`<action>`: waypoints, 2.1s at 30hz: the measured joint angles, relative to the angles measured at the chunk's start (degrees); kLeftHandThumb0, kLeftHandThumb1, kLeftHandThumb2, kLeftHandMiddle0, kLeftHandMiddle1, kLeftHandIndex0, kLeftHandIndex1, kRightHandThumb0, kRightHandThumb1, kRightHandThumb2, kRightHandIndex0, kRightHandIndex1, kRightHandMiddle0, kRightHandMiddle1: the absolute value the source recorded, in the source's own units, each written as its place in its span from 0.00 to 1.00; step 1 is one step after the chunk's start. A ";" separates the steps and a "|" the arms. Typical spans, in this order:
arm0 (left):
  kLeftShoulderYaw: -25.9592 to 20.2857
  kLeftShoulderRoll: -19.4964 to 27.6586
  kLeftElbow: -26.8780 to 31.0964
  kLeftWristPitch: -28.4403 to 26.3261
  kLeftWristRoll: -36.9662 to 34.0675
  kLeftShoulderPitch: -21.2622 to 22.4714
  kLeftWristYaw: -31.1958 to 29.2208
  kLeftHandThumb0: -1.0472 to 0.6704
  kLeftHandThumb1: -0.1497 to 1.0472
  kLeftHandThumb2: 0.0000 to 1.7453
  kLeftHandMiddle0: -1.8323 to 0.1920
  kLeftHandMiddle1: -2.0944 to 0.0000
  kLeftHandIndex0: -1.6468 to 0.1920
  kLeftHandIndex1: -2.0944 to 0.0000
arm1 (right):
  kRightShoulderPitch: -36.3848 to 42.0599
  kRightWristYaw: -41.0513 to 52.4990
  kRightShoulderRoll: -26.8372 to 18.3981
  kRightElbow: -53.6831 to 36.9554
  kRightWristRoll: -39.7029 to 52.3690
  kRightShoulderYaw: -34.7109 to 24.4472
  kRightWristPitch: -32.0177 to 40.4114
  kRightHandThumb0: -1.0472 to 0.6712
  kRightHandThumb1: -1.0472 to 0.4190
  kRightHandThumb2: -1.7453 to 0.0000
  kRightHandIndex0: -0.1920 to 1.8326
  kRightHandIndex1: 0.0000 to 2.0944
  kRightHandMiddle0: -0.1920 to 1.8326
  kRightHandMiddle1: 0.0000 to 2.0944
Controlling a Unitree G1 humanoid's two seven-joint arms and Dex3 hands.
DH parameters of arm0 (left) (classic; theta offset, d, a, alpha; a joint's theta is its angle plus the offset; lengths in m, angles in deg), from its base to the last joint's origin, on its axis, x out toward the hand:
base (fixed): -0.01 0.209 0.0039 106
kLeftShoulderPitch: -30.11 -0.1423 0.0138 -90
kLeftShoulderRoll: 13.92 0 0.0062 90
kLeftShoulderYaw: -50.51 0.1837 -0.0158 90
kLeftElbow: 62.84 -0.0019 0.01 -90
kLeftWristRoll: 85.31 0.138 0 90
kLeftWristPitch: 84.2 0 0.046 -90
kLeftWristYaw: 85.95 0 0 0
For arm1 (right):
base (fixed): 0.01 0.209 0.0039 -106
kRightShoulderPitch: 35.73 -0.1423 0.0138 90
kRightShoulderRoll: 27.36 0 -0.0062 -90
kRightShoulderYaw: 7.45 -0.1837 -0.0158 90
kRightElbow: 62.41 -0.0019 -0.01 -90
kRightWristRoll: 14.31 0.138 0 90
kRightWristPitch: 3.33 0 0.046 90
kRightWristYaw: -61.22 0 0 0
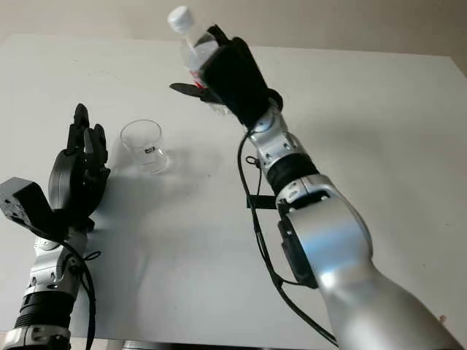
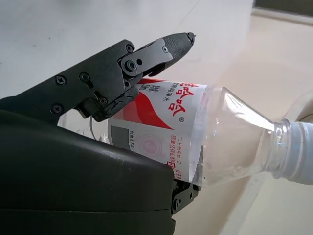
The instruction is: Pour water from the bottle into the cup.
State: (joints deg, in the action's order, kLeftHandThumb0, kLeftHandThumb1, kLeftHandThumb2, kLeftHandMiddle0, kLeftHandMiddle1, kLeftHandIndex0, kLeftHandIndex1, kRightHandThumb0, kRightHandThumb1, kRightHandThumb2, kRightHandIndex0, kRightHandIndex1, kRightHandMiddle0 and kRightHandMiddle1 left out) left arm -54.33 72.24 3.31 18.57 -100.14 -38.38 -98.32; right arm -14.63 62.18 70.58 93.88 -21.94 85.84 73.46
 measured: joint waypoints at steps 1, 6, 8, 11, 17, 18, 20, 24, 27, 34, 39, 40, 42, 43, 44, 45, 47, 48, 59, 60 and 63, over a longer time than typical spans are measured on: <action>-0.05 0.01 -0.08 -0.03 -0.01 0.12 0.00 0.17 1.00 0.40 1.00 1.00 1.00 1.00 | 1.16 2.32 -0.46 -1.51 1.76 -1.27 0.82 0.48 0.00 0.89 0.74 1.00 0.79 1.00; -0.16 0.42 -0.37 -0.32 -0.05 1.16 -0.29 0.17 1.00 0.41 1.00 1.00 1.00 1.00 | 8.85 10.86 -2.36 -11.89 9.05 -5.99 7.29 0.50 0.00 0.88 0.71 1.00 0.69 1.00; -0.14 0.54 -0.40 -0.38 -0.05 1.36 -0.44 0.18 1.00 0.41 1.00 1.00 1.00 1.00 | 12.52 13.52 -3.33 -17.44 11.09 -6.99 10.02 0.49 0.00 0.87 0.70 1.00 0.62 1.00; -0.14 0.62 -0.44 -0.41 -0.04 1.43 -0.48 0.17 1.00 0.41 1.00 1.00 1.00 1.00 | 17.91 16.01 -4.66 -26.70 13.18 -8.10 14.46 0.48 0.00 0.86 0.70 1.00 0.59 1.00; -0.16 0.68 -0.49 -0.53 -0.05 1.47 -0.57 0.18 1.00 0.42 1.00 1.00 1.00 1.00 | 29.76 17.88 -6.15 -47.25 17.82 -10.22 24.09 0.49 0.00 0.83 0.70 1.00 0.53 1.00; -0.17 0.70 -0.49 -0.54 -0.05 1.47 -0.58 0.18 1.00 0.42 1.00 1.00 1.00 1.00 | 31.53 17.46 -6.17 -50.14 18.38 -10.46 25.95 0.49 0.00 0.83 0.71 1.00 0.52 1.00; -0.17 0.69 -0.50 -0.56 -0.06 1.47 -0.65 0.18 1.00 0.42 1.00 1.00 1.00 1.00 | 34.85 16.50 -6.14 -54.88 19.13 -10.55 28.43 0.48 0.00 0.83 0.72 1.00 0.52 1.00; -0.16 0.69 -0.52 -0.57 -0.13 1.48 -1.00 0.18 1.00 0.43 1.00 1.00 1.00 1.00 | 39.46 16.37 -6.05 -59.50 19.44 -10.47 28.75 0.47 0.00 0.83 0.67 1.00 0.48 1.00; -0.17 0.71 -0.52 -0.57 -0.14 1.47 -1.03 0.18 1.00 0.44 1.00 1.00 1.00 1.00 | 42.63 16.79 -5.87 -61.67 19.51 -10.26 27.72 0.46 0.00 0.83 0.67 1.00 0.49 1.00; -0.36 0.77 -0.49 -0.47 -0.24 1.45 -1.80 0.18 1.00 0.43 1.00 1.00 1.00 1.00 | 46.66 16.35 -5.30 -66.08 19.32 -8.54 29.61 0.45 0.00 0.84 0.71 1.00 0.60 1.00; -0.55 0.78 -0.47 -0.46 -0.32 1.44 -1.80 0.18 1.00 0.42 1.00 1.00 1.00 1.00 | 47.69 16.13 -5.29 -66.16 19.07 -7.69 30.60 0.45 0.00 0.85 0.68 1.00 0.59 1.00; -0.58 0.79 -0.47 -0.44 -0.32 1.44 -1.84 0.18 1.00 0.42 1.00 1.00 1.00 1.00 | 47.89 16.04 -5.29 -66.16 19.06 -7.55 30.81 0.45 0.00 0.85 0.68 1.00 0.59 1.00; -0.64 0.79 -0.47 -0.42 -0.32 1.44 -1.85 0.18 1.00 0.42 1.00 1.00 1.00 1.00 | 48.26 15.86 -5.27 -66.16 19.00 -7.35 31.05 0.45 0.00 0.85 0.67 1.00 0.58 1.00; -0.69 0.79 -0.47 -0.42 -0.32 1.44 -1.83 0.18 1.00 0.42 1.00 1.00 1.00 1.00 | 48.37 15.80 -5.27 -66.16 18.91 -7.21 31.09 0.44 0.00 0.85 0.67 1.00 0.58 1.00; -0.76 0.79 -0.47 -0.42 -0.32 1.44 -1.83 0.18 1.00 0.42 1.00 1.00 1.00 1.00 | 48.45 15.74 -5.27 -66.16 18.81 -7.03 31.09 0.44 0.00 0.85 0.67 1.00 0.58 1.00; -0.85 0.79 -0.47 -0.42 -0.33 1.45 -1.84 0.18 1.00 0.42 1.00 1.00 1.00 1.00 | 48.52 15.62 -5.27 -66.16 18.70 -6.81 31.13 0.44 0.00 0.85 0.67 1.00 0.58 1.00; -0.95 0.80 -0.47 -0.42 -0.33 1.45 -1.92 0.18 1.00 0.43 1.00 1.00 1.00 1.00 | 48.57 15.43 -5.27 -66.16 18.51 -6.60 31.50 0.44 0.00 0.85 0.67 1.00 0.58 1.00; -0.99 0.82 -0.48 -0.41 -0.33 1.45 -2.00 0.18 1.00 0.43 1.00 1.00 1.00 1.00 | 48.59 15.37 -5.27 -66.16 18.42 -6.53 31.69 0.44 0.00 0.85 0.67 1.00 0.58 1.00; -1.11 1.14 -1.41 0.18 -0.34 1.47 -2.51 0.18 1.00 0.42 1.00 1.00 1.00 1.00 | 48.91 14.92 -5.27 -66.01 18.28 -6.27 32.49 0.45 0.00 0.84 0.66 1.00 0.55 1.00; -1.11 1.16 -1.42 0.18 -0.34 1.46 -2.53 0.18 1.00 0.43 1.00 1.00 1.00 1.00 | 48.93 14.84 -5.27 -65.91 18.13 -6.27 32.47 0.45 0.00 0.85 0.66 1.00 0.55 1.00; -1.10 1.35 -1.41 0.18 -0.34 1.46 -2.55 0.18 1.00 0.43 1.00 1.00 1.00 1.00 | 49.22 14.37 -5.24 -64.87 17.26 -6.27 31.77 0.46 0.00 0.85 0.66 1.00 0.54 1.00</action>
State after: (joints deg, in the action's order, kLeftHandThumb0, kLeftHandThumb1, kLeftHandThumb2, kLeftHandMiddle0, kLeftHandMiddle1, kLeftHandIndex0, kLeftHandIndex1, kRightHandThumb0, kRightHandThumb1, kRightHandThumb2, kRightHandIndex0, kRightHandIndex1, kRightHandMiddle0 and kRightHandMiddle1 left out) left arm -55.43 73.59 1.90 18.76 -100.47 -36.92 -100.87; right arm 34.59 76.55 65.33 29.01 -4.68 79.57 105.23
